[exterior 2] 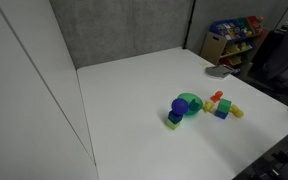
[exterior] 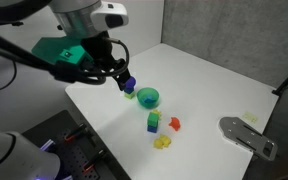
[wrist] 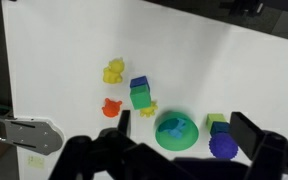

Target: Put the blue circular object on the green block

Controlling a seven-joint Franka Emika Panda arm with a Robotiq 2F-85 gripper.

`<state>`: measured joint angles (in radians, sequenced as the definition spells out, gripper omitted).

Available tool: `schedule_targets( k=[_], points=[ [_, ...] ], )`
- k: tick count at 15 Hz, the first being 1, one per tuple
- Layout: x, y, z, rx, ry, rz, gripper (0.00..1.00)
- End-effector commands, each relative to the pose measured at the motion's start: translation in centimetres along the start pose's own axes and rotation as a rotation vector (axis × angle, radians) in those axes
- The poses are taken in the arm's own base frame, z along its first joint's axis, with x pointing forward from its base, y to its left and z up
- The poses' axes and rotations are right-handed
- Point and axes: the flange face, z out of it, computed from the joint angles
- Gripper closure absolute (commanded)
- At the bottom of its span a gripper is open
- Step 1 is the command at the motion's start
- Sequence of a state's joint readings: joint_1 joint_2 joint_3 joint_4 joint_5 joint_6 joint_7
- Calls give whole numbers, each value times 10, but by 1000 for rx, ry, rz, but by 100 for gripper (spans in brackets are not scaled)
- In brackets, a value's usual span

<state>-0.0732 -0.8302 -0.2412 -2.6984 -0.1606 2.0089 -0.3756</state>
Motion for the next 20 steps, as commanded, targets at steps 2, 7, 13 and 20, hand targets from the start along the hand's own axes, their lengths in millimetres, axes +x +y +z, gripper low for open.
schedule_targets(
  k=[2,7,13,20],
  points=[
    [34,-15,1,32,-24,-13,0],
    [78,-41,18,101,-55,-57,0],
    [139,-72,55,173,-79,-98,0],
    [199,-112,117,165,-69,-149,0]
  ],
)
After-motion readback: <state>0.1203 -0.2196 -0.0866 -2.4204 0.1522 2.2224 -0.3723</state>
